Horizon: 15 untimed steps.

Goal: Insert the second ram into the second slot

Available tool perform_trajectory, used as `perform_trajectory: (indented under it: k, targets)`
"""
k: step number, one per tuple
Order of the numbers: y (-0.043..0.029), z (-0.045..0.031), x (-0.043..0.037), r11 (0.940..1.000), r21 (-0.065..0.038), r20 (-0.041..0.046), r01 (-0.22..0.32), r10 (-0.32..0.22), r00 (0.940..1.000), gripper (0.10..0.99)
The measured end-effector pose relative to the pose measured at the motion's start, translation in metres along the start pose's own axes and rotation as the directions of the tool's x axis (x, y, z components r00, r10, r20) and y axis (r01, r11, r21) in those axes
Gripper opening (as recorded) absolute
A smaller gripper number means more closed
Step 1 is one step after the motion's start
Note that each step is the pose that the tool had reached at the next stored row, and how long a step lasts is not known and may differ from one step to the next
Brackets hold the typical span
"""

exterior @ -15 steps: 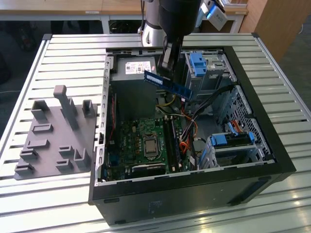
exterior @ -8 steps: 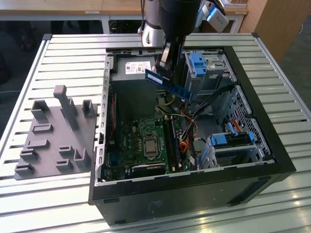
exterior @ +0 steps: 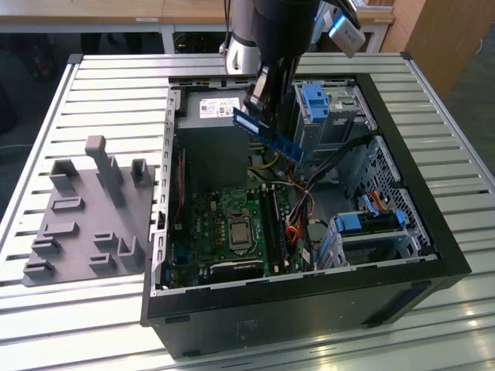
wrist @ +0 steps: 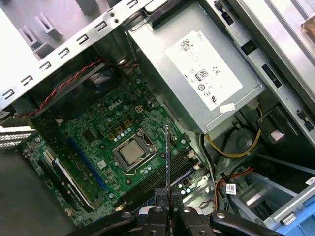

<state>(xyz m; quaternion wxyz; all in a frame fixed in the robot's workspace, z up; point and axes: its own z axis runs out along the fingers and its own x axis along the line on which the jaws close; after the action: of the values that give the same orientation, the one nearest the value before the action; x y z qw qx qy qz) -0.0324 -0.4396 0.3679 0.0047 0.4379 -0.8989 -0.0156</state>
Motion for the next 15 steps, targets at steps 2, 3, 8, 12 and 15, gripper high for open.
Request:
perform_trajectory:
  k: [2,3,8,12,15]
  targets:
    - [0.0,0.0,0.0,0.9998,0.0,0.0005,-0.02,0.02,0.9998,0.137]
    - [0.0,0.0,0.0,0.9995,0.0,0.0007,-0.031,0.031,0.9995,0.137]
    - [0.0,0.0001,0.0,0.9964,0.001,0.0021,-0.085,0.085,0.9964,0.137]
    - [0.0,0.0001,0.0,0.992,0.001,0.0033,-0.126,0.126,0.992,0.137]
    - [0.0,0.0002,0.0,0.9876,0.001,0.0043,-0.157,0.157,0.9876,0.137]
